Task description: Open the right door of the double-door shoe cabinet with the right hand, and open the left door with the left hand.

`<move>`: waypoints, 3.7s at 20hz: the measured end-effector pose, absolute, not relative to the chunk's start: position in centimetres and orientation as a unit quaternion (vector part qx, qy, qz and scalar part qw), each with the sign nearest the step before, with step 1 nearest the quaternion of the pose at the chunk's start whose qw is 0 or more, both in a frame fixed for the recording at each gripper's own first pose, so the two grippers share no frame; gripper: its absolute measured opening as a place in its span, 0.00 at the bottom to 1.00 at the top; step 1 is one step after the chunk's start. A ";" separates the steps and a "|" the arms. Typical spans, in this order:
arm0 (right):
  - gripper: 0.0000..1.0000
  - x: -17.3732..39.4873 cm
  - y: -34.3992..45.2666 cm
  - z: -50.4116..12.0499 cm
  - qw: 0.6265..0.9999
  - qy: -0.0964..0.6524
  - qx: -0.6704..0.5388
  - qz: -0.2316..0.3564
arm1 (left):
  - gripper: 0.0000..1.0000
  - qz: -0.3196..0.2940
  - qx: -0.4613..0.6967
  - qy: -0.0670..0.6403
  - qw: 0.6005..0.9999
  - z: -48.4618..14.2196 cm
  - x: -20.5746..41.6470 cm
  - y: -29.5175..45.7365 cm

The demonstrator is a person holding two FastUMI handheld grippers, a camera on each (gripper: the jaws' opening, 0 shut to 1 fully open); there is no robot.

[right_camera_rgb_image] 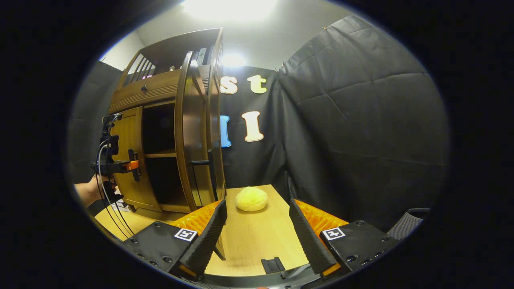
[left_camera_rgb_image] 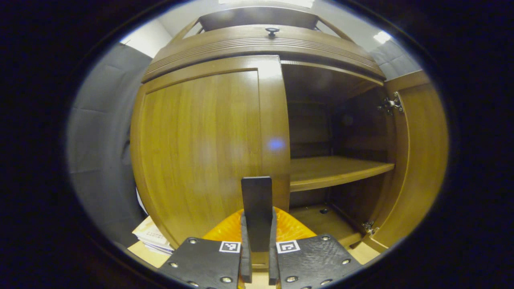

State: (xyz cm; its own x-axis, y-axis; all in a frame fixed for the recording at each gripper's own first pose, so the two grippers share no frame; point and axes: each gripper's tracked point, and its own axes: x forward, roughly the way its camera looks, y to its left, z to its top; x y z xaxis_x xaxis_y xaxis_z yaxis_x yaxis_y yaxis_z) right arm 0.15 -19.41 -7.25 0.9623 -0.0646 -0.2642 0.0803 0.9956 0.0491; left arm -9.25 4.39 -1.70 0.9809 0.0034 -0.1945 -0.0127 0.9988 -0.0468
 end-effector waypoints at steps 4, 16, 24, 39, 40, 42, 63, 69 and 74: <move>0.97 1.0 -18.0 -6.9 0.992 0.126 0.026 -0.013 | 0.20 -0.003 -0.023 0.099 0.995 -1.5 -11.8 4.8; 0.97 -1.7 -11.0 -5.2 0.994 0.109 0.027 0.014 | 0.20 -0.032 -0.040 0.113 0.992 -0.9 -21.7 9.0; 0.97 -4.7 -7.5 -4.7 0.994 0.107 0.020 0.024 | 0.15 -0.025 -0.042 0.117 0.992 -0.7 -26.0 13.1; 0.97 -7.8 -2.8 -4.4 0.993 0.106 0.015 0.048 | 0.19 0.010 -0.039 0.120 0.992 -1.2 -31.0 21.4; 0.97 -8.0 -2.6 -4.5 0.993 0.106 0.014 0.049 | 0.19 0.013 -0.039 0.119 0.992 -1.1 -31.1 21.9; 0.97 -8.4 -2.2 -4.5 0.993 0.106 0.013 0.050 | 0.19 0.027 -0.030 0.113 0.993 -0.6 -31.8 23.0; 0.97 -11.4 -4.1 1.1 0.998 0.054 0.025 0.027 | 0.19 0.095 -0.035 0.050 0.994 6.5 -47.4 32.0; 0.92 -12.8 -4.2 1.2 0.998 0.050 0.030 0.028 | 0.16 0.087 -0.030 0.043 0.995 8.2 -50.5 30.6; 0.95 -13.0 -5.6 1.6 0.998 0.052 0.033 0.017 | 0.37 0.095 -0.013 0.034 0.995 8.8 -51.8 30.1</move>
